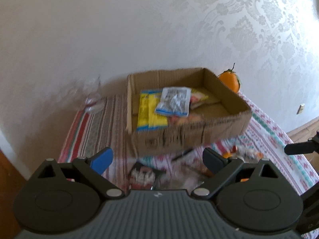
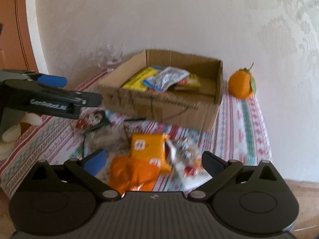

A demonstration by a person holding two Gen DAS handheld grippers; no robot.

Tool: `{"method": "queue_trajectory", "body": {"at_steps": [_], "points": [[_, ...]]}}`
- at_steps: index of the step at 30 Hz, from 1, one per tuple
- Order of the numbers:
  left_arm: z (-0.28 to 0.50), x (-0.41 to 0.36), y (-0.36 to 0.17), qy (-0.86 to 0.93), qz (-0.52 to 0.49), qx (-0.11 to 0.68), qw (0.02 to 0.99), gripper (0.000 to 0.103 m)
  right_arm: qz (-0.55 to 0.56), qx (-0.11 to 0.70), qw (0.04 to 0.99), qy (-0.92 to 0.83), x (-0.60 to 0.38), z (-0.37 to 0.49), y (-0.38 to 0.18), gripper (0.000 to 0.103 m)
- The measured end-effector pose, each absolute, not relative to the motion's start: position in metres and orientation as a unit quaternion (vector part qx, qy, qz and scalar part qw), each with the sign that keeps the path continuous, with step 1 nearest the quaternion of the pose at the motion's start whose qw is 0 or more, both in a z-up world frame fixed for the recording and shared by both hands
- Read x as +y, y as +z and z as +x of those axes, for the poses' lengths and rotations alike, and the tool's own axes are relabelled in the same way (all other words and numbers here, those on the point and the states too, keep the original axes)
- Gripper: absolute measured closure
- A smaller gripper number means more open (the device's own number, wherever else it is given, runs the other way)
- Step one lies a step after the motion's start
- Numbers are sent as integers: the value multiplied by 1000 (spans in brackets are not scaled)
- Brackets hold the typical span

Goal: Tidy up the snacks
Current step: 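Release the white-and-blue packet into the box and withdraw the left tool, then move the left tool to the clear plastic packet and grasp it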

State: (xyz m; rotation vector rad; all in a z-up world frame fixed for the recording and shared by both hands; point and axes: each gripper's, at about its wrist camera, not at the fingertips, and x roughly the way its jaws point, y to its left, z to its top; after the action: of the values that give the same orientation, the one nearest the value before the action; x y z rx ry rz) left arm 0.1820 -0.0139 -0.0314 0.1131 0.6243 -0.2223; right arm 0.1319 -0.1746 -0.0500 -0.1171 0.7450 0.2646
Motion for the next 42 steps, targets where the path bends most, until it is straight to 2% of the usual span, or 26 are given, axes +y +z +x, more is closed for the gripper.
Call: {"method": "queue_trajectory", "body": {"at_steps": [21, 42], "points": [[152, 26, -65, -84, 15, 349, 933, 6, -75, 434, 890, 120, -142, 122, -105, 0], [190, -14, -80, -148, -4, 384, 911, 6, -104, 425, 887, 151, -153, 126, -113, 0]]}}
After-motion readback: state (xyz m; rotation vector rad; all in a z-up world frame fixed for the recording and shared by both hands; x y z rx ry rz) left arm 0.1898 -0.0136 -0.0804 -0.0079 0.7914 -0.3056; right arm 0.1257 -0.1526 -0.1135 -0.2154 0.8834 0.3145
